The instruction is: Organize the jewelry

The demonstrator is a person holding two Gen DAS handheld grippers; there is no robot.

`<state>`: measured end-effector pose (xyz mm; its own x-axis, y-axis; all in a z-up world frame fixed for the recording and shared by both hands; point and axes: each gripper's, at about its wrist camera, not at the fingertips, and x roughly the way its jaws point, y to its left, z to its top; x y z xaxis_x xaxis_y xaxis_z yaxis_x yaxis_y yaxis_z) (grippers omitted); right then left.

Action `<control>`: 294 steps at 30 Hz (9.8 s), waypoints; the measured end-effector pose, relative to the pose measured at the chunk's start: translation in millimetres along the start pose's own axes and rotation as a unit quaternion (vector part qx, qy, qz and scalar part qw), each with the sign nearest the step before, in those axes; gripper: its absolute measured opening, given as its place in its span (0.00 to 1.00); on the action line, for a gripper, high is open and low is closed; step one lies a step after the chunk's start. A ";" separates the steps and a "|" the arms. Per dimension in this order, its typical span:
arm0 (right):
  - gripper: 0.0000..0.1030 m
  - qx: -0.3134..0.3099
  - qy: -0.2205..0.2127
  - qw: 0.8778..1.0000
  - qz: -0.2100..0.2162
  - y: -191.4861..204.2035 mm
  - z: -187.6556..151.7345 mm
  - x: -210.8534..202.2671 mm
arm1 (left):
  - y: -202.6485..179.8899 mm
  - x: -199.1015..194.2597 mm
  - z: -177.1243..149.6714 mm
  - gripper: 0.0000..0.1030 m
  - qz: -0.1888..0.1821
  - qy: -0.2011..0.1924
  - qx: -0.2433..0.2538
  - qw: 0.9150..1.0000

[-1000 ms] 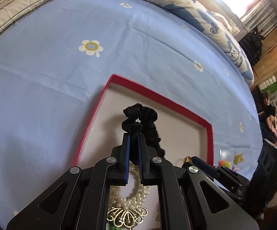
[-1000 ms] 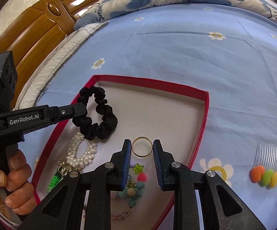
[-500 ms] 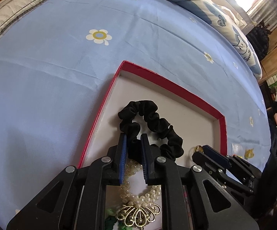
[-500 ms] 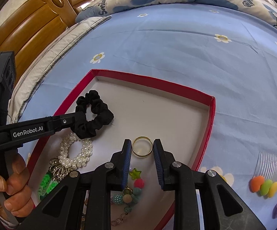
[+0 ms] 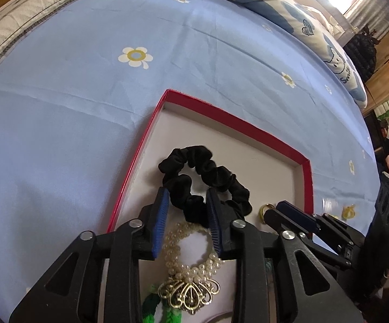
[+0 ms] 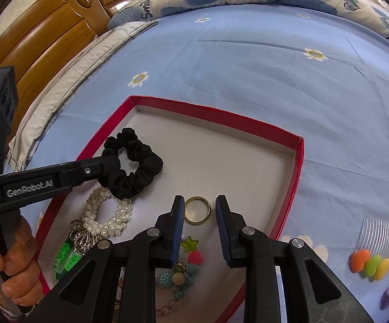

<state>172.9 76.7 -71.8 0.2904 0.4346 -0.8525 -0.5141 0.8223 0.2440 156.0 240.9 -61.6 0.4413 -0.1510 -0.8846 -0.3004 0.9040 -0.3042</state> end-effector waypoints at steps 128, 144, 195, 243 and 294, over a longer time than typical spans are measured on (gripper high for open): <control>0.10 0.107 -0.088 0.990 0.023 -40.4 -105.0 -138.6 | -90.5 -70.4 -102.5 0.06 -0.086 -0.016 0.083 0.993; 0.10 0.063 -0.072 0.995 0.042 7.2 -80.7 -114.6 | -34.4 -82.4 -97.7 0.06 -0.069 -0.032 0.040 0.996; 0.35 0.046 -0.005 0.998 0.049 21.6 -58.2 -41.5 | 21.0 -44.2 -83.2 0.25 -0.013 0.005 -0.007 1.000; 0.79 0.118 -0.078 0.984 0.109 7.8 -90.3 -102.1 | 12.9 -103.7 -125.8 0.79 0.003 -0.039 0.008 0.999; 0.98 0.022 -0.164 0.986 0.007 41.8 -173.0 -136.2 | 2.0 -138.6 -212.0 1.00 0.129 -0.172 0.099 0.972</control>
<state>-27.8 -11.6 -25.5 0.5332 0.5350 -0.6553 -0.4862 0.8277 0.2802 -85.0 178.8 -14.5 0.6400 0.2023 -0.7413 -0.2842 0.9586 0.0163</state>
